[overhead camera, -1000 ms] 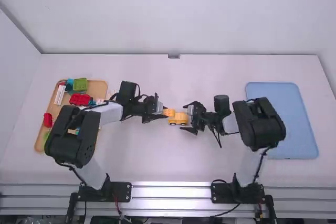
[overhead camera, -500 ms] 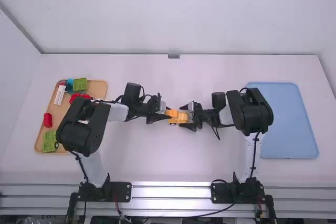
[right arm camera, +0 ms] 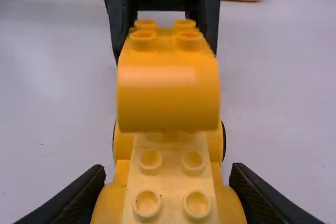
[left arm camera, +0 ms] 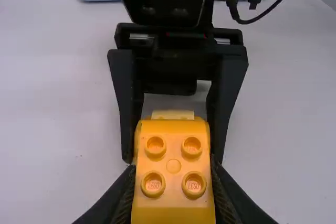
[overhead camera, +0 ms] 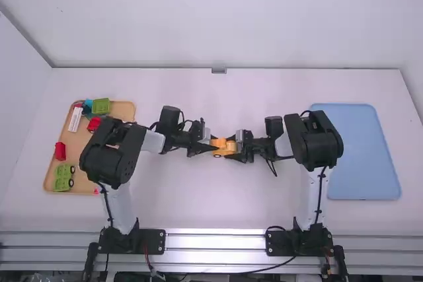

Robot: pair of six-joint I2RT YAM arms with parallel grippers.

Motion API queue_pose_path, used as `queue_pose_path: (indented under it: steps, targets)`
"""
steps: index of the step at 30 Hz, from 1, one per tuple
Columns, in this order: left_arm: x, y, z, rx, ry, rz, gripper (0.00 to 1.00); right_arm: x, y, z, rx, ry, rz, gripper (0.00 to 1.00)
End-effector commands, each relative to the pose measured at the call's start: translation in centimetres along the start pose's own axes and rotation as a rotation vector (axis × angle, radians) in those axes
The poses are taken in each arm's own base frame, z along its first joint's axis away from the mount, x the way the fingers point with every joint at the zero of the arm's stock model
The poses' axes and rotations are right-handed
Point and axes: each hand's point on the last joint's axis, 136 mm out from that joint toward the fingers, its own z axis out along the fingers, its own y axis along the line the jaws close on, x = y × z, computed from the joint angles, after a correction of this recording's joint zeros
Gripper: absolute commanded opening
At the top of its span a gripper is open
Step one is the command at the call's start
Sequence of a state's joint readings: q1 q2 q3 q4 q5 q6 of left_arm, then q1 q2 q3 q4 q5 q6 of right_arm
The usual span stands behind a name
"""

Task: Assemble lego blocks to make yellow taxi

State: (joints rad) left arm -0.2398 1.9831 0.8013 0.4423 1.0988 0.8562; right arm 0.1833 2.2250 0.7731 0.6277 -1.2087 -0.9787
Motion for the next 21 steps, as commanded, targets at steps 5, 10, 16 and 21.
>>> queue_pose_path:
  steps: [5, 10, 16, 21]
  targets:
    - [0.3, -0.2, 0.8, 0.013, 0.010, -0.003, 0.08, 1.4, 0.0, 0.1, 0.021, 0.054, 0.016, 0.54]
    - [0.2, 0.0, 0.8, 0.006, 0.008, -0.014, 0.07, 1.5, 0.1, 0.1, 0.014, 0.058, 0.025, 0.54]
    - [0.2, -0.3, 1.1, 0.016, 0.013, -0.022, 0.09, 1.8, 0.6, 0.1, 0.004, 0.061, 0.053, 0.54]
    - [0.5, -0.7, 1.0, 0.027, 0.021, -0.049, 0.09, 1.8, 1.5, 0.4, -0.012, 0.065, 0.059, 0.55]
